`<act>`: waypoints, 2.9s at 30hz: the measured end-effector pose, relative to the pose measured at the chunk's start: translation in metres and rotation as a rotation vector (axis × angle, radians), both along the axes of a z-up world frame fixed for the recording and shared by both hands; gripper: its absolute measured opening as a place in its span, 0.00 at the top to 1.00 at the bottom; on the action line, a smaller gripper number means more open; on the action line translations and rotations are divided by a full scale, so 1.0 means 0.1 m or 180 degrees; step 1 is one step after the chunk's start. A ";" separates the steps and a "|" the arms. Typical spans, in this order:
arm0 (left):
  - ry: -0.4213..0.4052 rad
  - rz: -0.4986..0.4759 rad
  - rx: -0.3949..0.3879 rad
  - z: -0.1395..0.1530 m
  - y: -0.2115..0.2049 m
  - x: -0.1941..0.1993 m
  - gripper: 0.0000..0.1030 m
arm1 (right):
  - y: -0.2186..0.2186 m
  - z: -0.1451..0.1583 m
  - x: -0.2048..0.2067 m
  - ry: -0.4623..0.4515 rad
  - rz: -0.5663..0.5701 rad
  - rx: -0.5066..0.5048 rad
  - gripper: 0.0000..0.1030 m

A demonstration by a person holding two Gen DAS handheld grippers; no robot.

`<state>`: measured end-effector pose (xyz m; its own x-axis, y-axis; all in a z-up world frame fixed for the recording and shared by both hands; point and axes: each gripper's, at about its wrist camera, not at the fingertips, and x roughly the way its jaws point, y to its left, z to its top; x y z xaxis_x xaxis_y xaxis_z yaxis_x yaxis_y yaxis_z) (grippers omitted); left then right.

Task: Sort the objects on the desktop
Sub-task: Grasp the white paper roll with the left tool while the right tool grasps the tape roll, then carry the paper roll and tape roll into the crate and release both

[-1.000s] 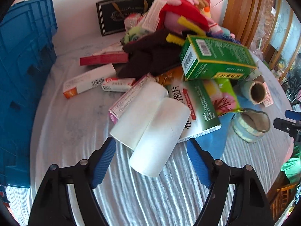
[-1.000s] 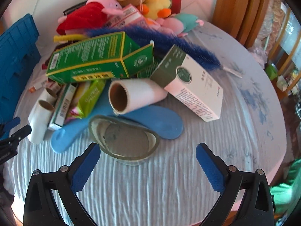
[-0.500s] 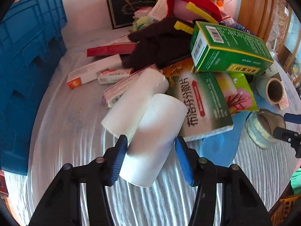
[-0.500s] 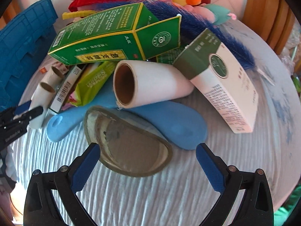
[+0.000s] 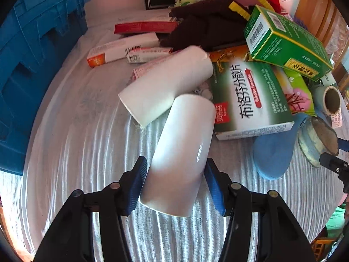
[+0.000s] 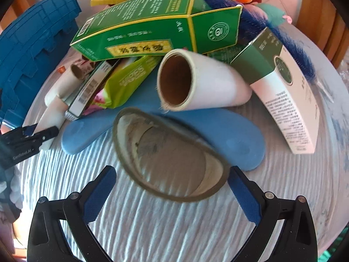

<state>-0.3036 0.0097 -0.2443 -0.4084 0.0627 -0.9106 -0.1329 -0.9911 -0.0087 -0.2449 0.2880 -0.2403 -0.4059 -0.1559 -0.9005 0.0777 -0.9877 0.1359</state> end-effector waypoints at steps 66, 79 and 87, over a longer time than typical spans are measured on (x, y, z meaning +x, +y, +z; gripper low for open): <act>0.2573 0.0679 -0.0053 3.42 -2.56 0.46 0.56 | -3.47 3.32 -0.56 0.2300 0.0904 -0.0078 0.19; 0.1747 0.1104 -0.0191 2.93 -4.02 -0.14 0.56 | -5.35 2.91 -1.27 0.1388 0.1125 0.0220 0.19; 0.1616 0.1039 -0.0095 2.87 -4.17 -0.17 0.55 | -5.49 2.89 -1.21 0.1361 0.1053 0.0499 0.19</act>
<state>-0.3201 -0.4069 0.0425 -0.7863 -0.1617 -0.5963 0.1980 -0.9802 0.0047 -0.3658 -0.2614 0.0486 -0.6922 -0.2144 -0.6892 0.4026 -0.9072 -0.1221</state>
